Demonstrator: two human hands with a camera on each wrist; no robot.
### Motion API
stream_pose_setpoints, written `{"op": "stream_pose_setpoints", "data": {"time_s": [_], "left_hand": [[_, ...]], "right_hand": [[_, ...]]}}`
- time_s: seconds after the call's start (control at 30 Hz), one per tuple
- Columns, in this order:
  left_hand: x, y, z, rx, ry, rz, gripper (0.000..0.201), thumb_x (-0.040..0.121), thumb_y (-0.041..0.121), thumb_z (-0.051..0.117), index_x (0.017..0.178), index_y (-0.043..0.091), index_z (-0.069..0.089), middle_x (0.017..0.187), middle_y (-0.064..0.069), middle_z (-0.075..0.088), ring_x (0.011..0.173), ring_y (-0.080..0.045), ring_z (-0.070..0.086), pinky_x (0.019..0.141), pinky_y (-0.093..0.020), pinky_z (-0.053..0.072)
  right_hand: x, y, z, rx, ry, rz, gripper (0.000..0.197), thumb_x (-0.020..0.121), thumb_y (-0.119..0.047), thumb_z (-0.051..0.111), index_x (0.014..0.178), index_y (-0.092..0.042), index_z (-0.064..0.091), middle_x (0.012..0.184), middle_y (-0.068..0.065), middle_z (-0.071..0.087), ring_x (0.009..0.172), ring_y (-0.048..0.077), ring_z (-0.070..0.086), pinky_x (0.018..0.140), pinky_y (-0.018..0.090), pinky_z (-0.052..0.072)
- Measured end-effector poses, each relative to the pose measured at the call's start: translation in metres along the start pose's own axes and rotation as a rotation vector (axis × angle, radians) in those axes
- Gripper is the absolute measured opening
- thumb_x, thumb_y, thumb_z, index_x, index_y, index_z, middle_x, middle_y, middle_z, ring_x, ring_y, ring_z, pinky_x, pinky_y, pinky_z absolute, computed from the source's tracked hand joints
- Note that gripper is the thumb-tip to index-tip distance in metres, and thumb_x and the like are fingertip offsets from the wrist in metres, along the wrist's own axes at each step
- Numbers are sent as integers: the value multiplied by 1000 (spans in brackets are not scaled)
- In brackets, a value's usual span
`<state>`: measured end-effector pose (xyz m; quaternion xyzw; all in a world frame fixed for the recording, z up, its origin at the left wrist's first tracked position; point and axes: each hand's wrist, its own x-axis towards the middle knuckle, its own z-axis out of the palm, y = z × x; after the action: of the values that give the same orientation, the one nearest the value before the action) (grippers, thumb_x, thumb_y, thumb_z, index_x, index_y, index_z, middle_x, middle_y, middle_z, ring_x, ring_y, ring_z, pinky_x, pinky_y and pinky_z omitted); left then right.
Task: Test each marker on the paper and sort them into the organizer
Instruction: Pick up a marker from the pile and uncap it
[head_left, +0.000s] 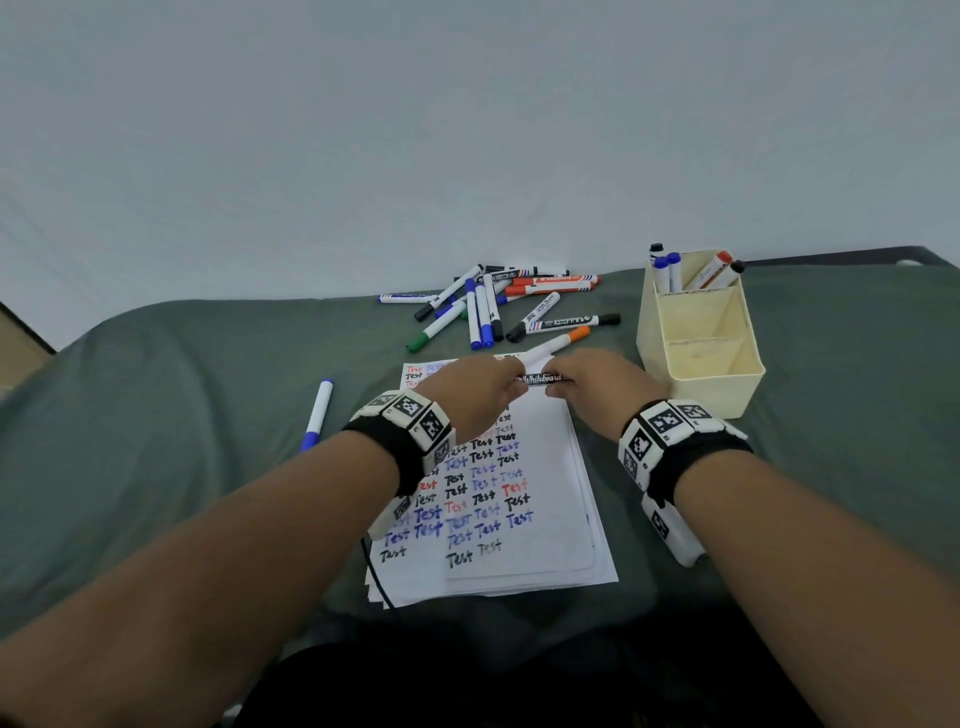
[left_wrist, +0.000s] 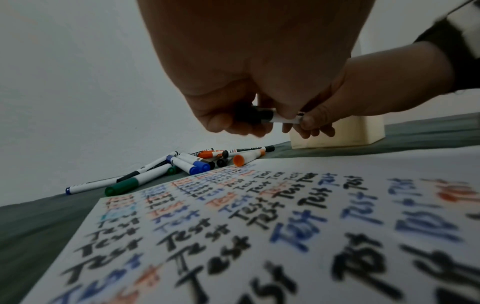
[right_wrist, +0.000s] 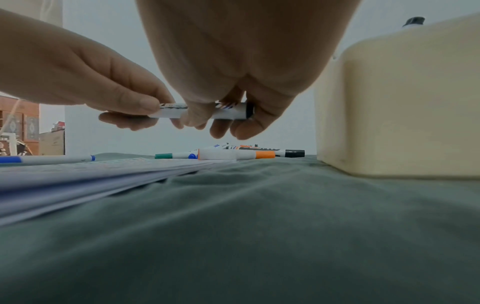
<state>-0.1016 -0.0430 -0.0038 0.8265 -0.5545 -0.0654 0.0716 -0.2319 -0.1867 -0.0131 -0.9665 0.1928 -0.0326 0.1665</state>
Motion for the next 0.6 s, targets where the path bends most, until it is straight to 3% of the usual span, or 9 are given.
{"op": "stream_pose_setpoints", "data": {"time_s": [0.13, 0.27, 0.4, 0.47, 0.53, 0.6], "left_hand": [[1, -1, 4, 37, -77, -35, 36, 109, 40, 34, 138, 24, 48, 99, -2, 61, 85, -21, 57, 69, -33, 39], [3, -7, 1, 17, -98, -41, 35, 107, 46, 36, 135, 32, 52, 88, 5, 60, 76, -13, 55, 61, -29, 35], [2, -17, 1, 0, -101, -96, 35, 102, 56, 41, 126, 35, 55, 83, 12, 57, 89, -18, 60, 62, -29, 33], [1, -21, 4, -16, -107, -117, 48, 95, 67, 47, 130, 34, 49, 93, 11, 61, 90, -15, 57, 66, -30, 36], [-1, -28, 7, -39, -102, -170, 75, 81, 80, 53, 138, 32, 40, 113, 3, 63, 91, -15, 53, 73, -33, 40], [-5, -38, 7, -72, -97, -223, 98, 67, 93, 50, 140, 29, 34, 122, -2, 63, 94, -18, 57, 77, -36, 46]], "right_hand": [[0, -1, 1, 37, -49, 17, 28, 103, -29, 56, 127, -19, 67, 117, 8, 67, 109, 25, 60, 80, 27, 36], [2, -1, 0, 59, -93, 38, 35, 103, -29, 56, 137, -19, 62, 124, 12, 67, 116, 27, 59, 88, 29, 42], [2, 0, 4, 48, -110, 46, 32, 103, -31, 57, 132, -20, 63, 114, 11, 67, 101, 24, 60, 80, 31, 44], [3, 3, 6, 21, -116, 68, 27, 102, -33, 57, 125, -20, 64, 108, 8, 67, 92, 22, 56, 75, 31, 42], [4, 5, 7, -3, -107, 85, 23, 102, -33, 56, 119, -19, 63, 108, 7, 66, 89, 20, 54, 73, 31, 40], [5, 7, 8, -20, -97, 91, 20, 103, -34, 56, 115, -19, 61, 107, 6, 66, 89, 20, 54, 74, 32, 41]]}}
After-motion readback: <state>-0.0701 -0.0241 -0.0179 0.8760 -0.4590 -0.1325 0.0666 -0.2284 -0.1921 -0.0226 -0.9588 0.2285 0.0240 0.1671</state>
